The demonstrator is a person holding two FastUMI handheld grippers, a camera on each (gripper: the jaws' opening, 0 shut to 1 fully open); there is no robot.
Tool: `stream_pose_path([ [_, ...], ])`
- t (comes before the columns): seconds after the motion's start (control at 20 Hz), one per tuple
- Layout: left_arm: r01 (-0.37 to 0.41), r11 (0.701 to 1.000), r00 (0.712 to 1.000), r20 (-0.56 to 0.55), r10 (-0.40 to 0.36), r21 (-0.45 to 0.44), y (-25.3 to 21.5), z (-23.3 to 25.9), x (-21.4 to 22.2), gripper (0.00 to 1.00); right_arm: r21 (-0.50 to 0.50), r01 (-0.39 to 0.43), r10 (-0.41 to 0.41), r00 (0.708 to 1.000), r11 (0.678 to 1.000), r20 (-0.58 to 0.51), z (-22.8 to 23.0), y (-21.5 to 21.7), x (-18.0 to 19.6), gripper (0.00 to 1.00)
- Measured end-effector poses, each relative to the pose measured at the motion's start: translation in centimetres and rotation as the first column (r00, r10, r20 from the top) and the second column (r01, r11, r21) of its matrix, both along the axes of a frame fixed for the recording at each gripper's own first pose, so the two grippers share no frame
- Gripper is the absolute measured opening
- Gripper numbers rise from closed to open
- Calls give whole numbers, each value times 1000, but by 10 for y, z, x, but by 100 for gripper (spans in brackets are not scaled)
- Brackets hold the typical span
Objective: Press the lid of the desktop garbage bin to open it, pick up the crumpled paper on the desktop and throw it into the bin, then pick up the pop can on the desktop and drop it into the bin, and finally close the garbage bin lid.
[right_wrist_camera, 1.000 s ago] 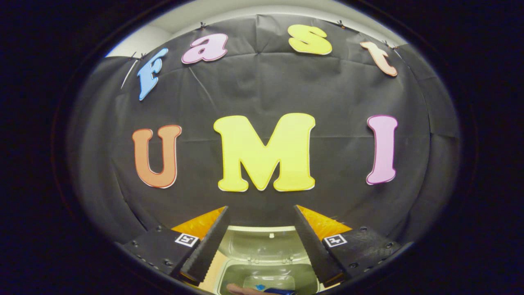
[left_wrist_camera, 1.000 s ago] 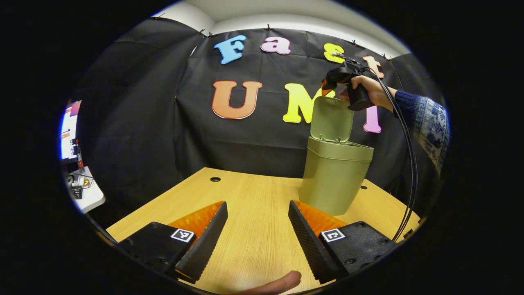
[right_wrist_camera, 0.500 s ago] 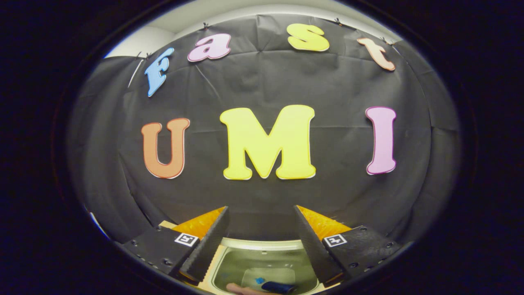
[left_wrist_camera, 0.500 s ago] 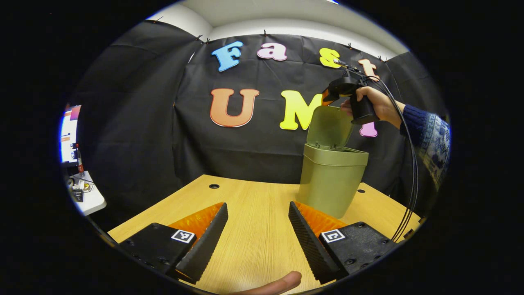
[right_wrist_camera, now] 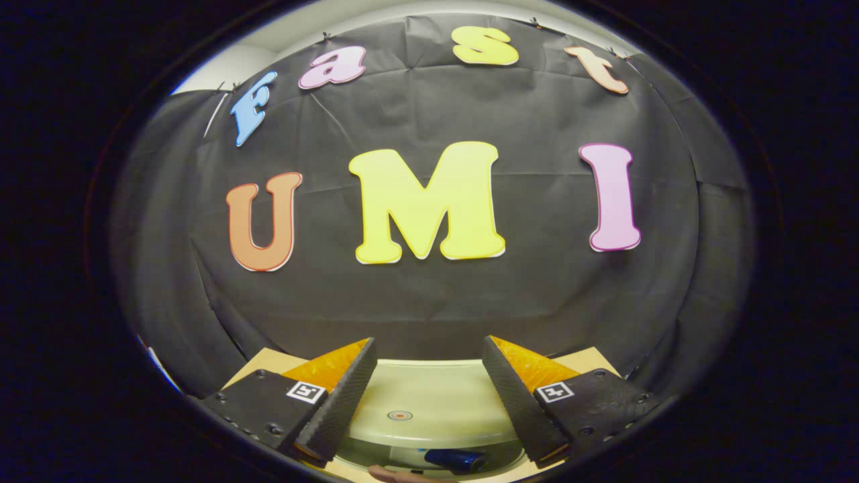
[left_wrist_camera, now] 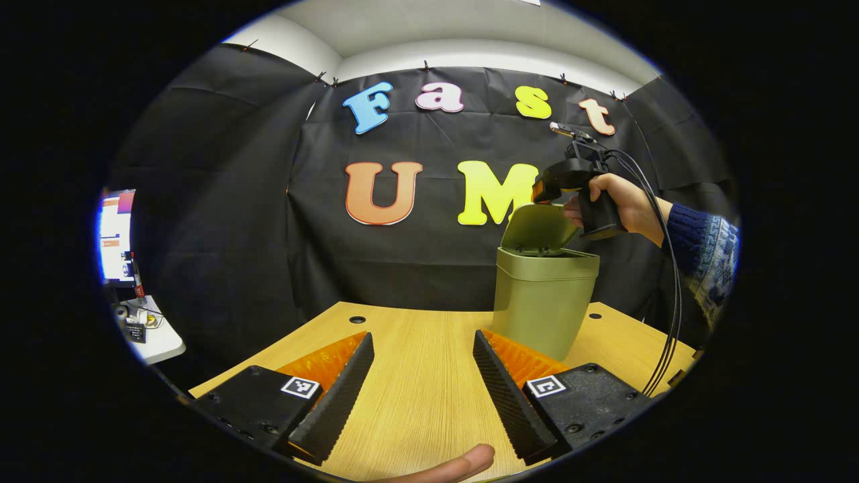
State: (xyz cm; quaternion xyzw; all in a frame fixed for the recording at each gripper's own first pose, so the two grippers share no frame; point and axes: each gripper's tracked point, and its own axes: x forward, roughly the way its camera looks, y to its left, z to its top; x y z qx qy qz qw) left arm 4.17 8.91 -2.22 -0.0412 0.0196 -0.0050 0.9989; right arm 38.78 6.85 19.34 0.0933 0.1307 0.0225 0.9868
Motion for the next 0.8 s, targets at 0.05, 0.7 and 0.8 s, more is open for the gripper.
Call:
stream_pose_path([
  [0.05, -4, 1000, 1000, -1, 4, -1, 2, 1, 0, 96, 10, 3, -2, 1000, 1000, -16, -6, -1, -2, 98],
  [0.7, 3, 1000, 999, 54, -4, 18, 0, 19, -13, 96, 88, -17, 26, 995, 996, -100, -68, 12, -24, 94],
  [0.8, 1, 1000, 998, 65, -1, 6, 1, 21, -14, 96, 87, -23, 32, 994, 996, -106, -68, 14, -31, 94],
])
